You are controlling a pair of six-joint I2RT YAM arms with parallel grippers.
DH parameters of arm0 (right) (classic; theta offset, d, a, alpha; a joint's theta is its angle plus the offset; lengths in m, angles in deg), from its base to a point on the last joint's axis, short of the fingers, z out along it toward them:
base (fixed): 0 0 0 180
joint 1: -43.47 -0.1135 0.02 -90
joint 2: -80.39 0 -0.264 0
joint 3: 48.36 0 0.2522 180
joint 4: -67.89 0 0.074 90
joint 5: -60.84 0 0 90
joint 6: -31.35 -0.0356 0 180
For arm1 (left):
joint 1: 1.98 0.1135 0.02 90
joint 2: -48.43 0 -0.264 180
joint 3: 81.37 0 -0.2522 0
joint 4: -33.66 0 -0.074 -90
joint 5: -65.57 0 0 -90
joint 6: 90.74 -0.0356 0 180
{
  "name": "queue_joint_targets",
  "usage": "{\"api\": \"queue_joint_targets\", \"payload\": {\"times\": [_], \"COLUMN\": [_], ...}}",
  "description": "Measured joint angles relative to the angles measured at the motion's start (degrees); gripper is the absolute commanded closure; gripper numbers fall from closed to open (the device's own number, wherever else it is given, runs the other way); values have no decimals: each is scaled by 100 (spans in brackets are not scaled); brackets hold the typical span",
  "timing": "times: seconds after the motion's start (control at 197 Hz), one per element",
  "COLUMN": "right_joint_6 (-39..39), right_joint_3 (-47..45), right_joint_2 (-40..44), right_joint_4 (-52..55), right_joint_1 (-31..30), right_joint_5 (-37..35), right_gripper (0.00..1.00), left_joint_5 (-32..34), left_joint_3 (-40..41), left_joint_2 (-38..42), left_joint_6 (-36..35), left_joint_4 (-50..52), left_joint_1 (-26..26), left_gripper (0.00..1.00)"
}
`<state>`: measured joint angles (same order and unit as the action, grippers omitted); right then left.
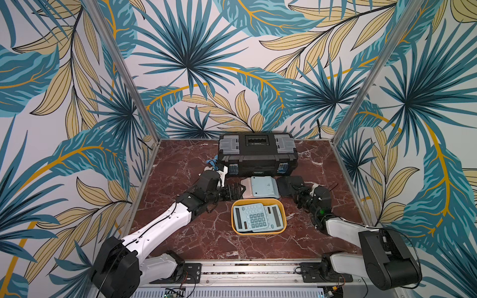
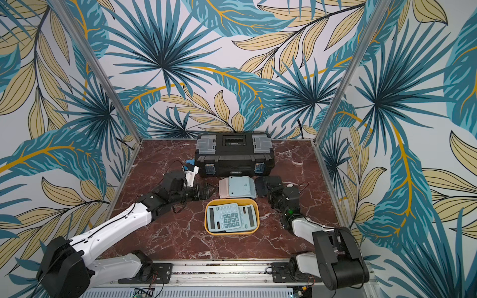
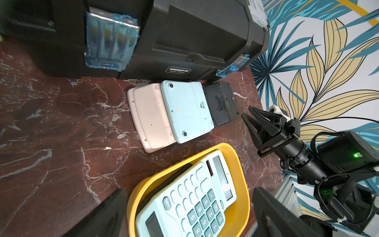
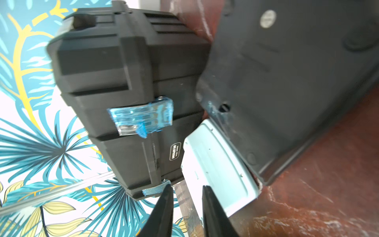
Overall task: Put the calculator in the storage box
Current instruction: Pick up the calculator at the center of the board.
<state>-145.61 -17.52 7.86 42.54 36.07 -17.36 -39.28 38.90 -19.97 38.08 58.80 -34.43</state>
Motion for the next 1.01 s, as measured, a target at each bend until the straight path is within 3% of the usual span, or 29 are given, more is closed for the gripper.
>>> {"api": "queue_joint_targets", "payload": {"times": [0.214,0.351,0.595,0.819,1.012], "right_joint_6": [398,629,761,568,435], "right_joint_3": [157,125,-24,-31,-26], "right_joint_2": [553,730,4,-1325,-1928], "right_joint_4": [975,1473,1303,-354,-1357], "right_joint_1": [2,70,179,186,184], "right_joint_5": [-68,-111,-144,-87,-140], "right_gripper": [45,32,25,25,26], "left_joint_5": [2,4,0,0,0], "left_joint_3": [11,24,33,35,48], "left_joint_2": [81,170,197,197,199], "left_joint_6": [-2,-4,-11,-52,-72], "left_joint_4": [31,52,72,94,107], "left_joint_1": [0,0,2,26,55], "left_gripper": [0,0,0,0,0]}}
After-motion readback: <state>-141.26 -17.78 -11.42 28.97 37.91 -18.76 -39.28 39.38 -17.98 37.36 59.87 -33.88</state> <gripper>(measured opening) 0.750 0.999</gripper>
